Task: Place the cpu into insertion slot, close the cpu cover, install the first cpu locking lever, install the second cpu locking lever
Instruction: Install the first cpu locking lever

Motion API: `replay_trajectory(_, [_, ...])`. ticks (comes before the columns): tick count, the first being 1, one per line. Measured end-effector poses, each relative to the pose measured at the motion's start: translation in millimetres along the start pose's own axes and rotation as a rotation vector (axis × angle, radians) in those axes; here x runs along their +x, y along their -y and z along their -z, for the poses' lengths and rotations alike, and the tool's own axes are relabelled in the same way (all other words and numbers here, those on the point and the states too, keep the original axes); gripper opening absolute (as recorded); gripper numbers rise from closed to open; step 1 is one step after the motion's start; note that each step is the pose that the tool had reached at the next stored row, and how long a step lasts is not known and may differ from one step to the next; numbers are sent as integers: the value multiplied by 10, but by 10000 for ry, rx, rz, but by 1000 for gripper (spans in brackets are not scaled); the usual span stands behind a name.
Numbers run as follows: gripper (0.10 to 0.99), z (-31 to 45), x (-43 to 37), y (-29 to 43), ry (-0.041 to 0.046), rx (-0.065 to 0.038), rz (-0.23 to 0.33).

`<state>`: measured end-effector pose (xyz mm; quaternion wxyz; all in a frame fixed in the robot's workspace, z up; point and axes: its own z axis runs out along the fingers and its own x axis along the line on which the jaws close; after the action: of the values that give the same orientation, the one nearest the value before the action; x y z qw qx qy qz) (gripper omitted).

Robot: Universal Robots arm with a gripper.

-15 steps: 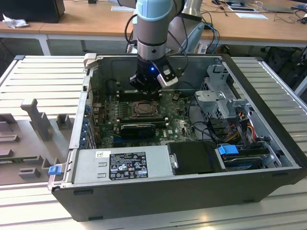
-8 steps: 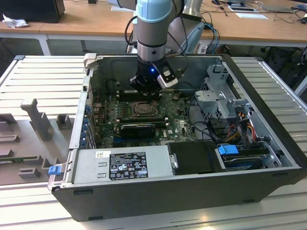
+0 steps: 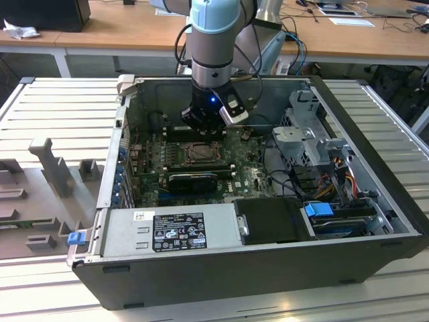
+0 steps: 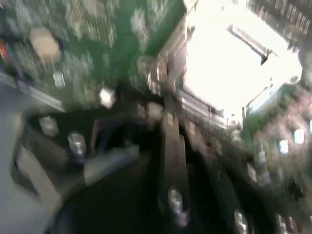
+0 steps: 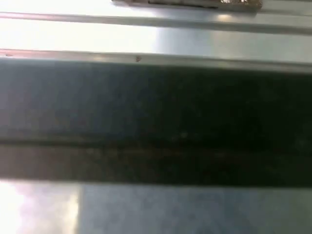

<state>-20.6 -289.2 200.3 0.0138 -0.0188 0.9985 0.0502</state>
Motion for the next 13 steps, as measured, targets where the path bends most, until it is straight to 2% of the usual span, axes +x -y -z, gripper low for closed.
replay_trajectory(5, [106, 6, -2, -2, 6, -45, -1])
replay_trajectory(6, [106, 58, -4, -6, 3, -37, -1])
replay_trajectory(7, [106, 155, -6, -16, 1, -34, -1])
replay_trajectory(13, [106, 170, -6, 15, 2, -34, -1])
